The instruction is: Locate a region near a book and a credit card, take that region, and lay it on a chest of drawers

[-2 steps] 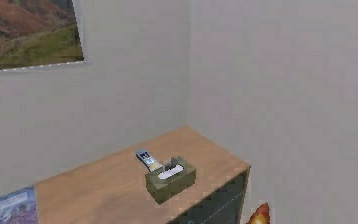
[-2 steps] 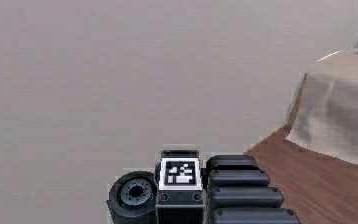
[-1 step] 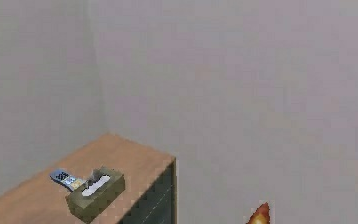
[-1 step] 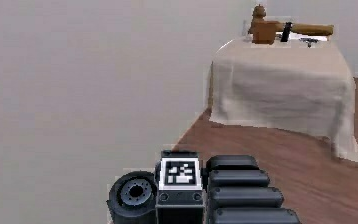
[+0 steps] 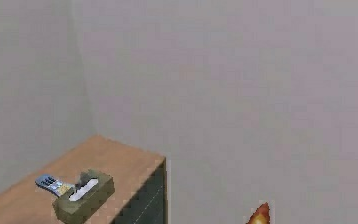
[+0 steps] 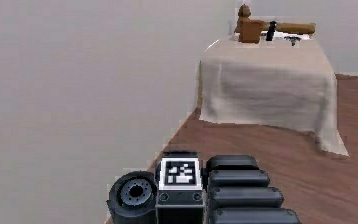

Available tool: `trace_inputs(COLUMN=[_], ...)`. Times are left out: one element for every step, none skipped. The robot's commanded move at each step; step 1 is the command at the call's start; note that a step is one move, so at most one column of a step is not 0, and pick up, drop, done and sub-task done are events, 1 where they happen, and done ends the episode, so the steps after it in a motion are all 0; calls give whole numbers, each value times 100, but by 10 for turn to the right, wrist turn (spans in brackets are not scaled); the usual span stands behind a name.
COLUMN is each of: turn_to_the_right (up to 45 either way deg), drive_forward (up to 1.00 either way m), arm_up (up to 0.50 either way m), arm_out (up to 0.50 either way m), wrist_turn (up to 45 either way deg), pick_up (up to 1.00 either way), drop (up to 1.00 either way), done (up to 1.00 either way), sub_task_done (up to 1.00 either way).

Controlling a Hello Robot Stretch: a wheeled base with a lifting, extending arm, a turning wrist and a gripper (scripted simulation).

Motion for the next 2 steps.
trace_inputs(turn_to_the_right=[-150, 0], drive_forward=[0, 30], arm_up=[0, 0], arm_out=[0, 0], wrist_turn=[0, 0], pick_up=[0, 0], drop=[0, 0], done=[0, 0], sub_task_done=[0, 0])
